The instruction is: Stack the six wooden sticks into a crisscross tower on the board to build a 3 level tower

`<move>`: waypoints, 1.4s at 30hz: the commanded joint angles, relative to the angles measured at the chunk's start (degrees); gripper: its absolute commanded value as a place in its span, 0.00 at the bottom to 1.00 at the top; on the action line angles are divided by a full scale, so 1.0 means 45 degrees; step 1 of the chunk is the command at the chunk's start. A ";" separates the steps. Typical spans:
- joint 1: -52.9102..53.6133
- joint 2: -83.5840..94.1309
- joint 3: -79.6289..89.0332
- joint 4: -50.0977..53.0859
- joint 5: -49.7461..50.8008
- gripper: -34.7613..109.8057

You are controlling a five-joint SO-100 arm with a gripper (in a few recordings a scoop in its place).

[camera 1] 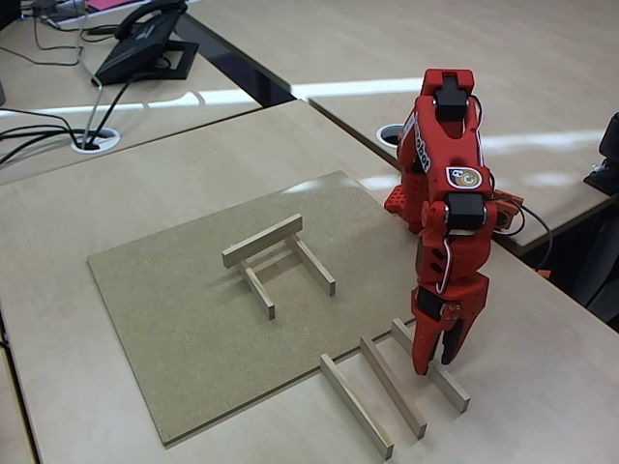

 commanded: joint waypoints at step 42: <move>0.0039 0.0859 -0.0527 -0.0410 0.1289 0.33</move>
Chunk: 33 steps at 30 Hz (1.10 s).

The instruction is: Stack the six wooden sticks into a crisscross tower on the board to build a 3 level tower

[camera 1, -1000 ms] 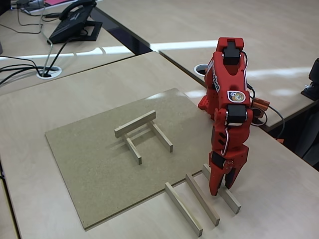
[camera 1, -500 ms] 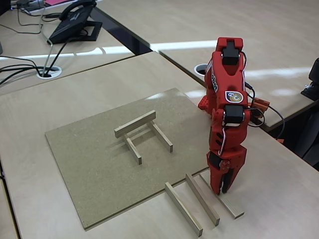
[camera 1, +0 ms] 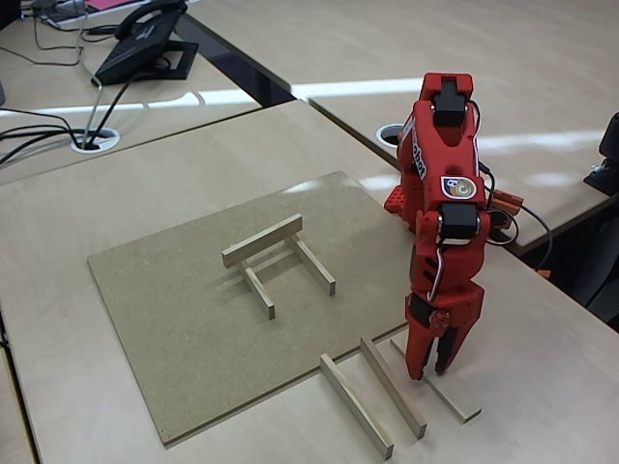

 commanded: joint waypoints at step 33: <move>0.0664 0.3965 -0.1641 0.4180 -0.1211 0.24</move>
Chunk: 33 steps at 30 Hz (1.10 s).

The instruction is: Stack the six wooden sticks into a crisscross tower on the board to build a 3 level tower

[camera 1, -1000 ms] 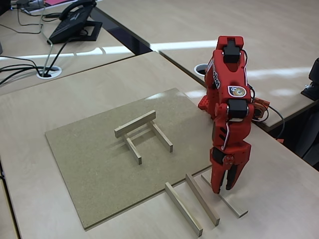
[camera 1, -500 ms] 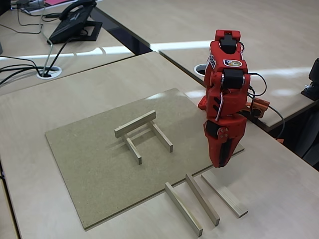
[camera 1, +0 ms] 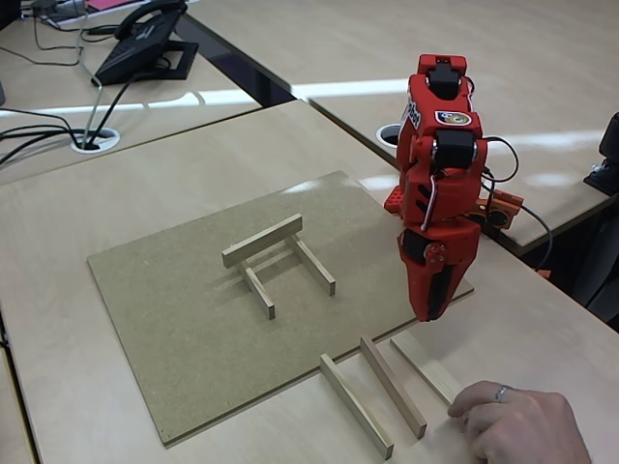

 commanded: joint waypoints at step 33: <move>-0.0078 0.0547 -0.0703 0.0254 -0.0254 0.24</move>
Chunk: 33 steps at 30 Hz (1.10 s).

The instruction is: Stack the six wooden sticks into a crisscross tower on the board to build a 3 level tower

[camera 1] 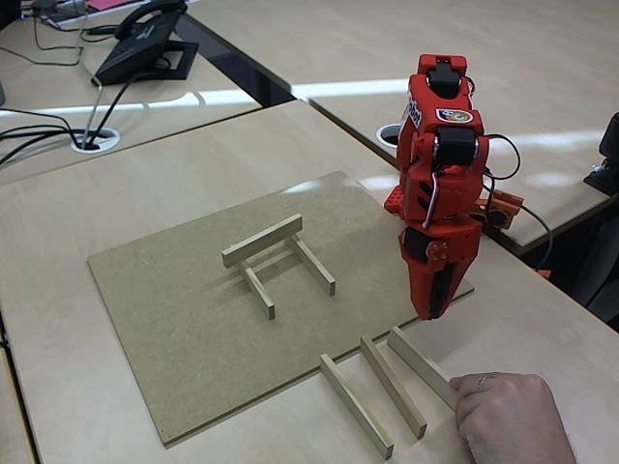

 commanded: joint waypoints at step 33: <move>0.0078 0.0820 0.0137 -0.0137 -0.0176 0.24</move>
